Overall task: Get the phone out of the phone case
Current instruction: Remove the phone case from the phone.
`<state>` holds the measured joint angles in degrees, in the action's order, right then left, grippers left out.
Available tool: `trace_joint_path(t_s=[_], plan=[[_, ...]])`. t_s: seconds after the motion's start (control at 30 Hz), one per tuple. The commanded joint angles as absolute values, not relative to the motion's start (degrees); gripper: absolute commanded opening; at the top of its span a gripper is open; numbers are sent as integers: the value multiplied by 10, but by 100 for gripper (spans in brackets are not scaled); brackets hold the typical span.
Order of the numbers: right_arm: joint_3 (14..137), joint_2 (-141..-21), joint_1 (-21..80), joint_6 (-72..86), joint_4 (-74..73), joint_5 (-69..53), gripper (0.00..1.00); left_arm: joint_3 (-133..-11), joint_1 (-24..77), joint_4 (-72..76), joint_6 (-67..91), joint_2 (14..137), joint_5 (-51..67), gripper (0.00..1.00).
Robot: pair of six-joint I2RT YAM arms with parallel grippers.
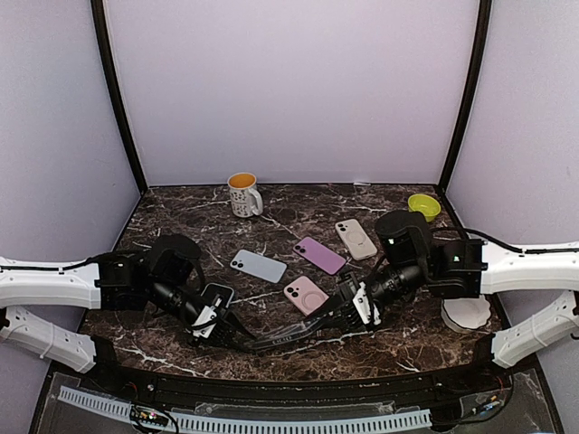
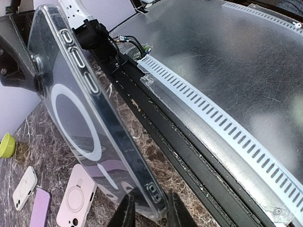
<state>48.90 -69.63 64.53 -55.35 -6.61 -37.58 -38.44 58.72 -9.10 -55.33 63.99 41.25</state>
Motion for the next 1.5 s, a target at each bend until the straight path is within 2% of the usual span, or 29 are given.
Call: trace_joint_path(t_s=[0.0,1.47], plan=[[527,-704,665,-590,-10,-370,0,-390,601,-105,-566,648,423,24],[565,-770,714,-587,-70,-400,0,-384,606,-103,-595,639,369,17]])
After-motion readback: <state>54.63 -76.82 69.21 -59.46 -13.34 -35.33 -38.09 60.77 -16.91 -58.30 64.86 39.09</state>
